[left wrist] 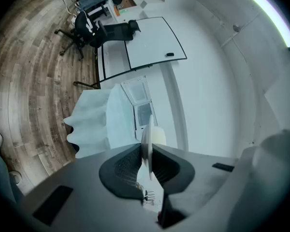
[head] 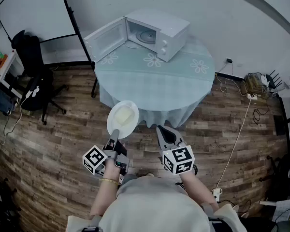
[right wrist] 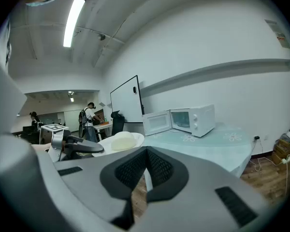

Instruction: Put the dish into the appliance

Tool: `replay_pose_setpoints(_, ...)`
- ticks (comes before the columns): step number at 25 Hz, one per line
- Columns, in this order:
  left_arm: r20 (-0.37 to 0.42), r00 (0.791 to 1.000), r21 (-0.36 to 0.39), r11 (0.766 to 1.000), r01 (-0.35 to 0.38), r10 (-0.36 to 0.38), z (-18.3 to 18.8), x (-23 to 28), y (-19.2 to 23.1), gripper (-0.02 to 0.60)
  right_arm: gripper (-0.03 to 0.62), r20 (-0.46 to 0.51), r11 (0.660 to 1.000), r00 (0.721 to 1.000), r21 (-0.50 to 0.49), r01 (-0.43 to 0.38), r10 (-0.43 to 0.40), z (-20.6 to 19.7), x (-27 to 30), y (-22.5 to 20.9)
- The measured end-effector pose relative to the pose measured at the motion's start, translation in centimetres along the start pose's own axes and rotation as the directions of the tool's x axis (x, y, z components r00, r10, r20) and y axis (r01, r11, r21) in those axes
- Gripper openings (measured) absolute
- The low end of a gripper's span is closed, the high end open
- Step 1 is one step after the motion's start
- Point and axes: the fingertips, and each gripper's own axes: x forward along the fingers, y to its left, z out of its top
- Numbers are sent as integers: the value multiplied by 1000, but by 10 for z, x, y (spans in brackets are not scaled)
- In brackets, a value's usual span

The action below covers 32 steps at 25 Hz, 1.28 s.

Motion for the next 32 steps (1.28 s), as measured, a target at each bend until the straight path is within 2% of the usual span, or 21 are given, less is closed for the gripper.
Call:
replay_pose_setpoints(5, -20, 1000, 10, 1000, -2, 2, -12, -11, -7, 46, 5, -1, 1000, 1000, -7, -3, 3, -2, -14, 11)
replay_pose_setpoints(14, -7, 1000, 3, 1000, 8, -8, -19, -15, -9, 48, 5, -10, 1000, 1000, 5, 4, -4, -5, -21, 12)
replay_pose_setpoints(25, 2, 1000, 9, 1000, 11, -11, -2, -3, -9, 48, 5, -13, 999, 999, 26, -36, 37, -3, -2, 21)
replay_pose_setpoints(32, -7, 1000, 14, 1000, 16, -16, 24, 36, -4, 48, 5, -36, 999, 999, 38, -24, 25, -2, 35, 6)
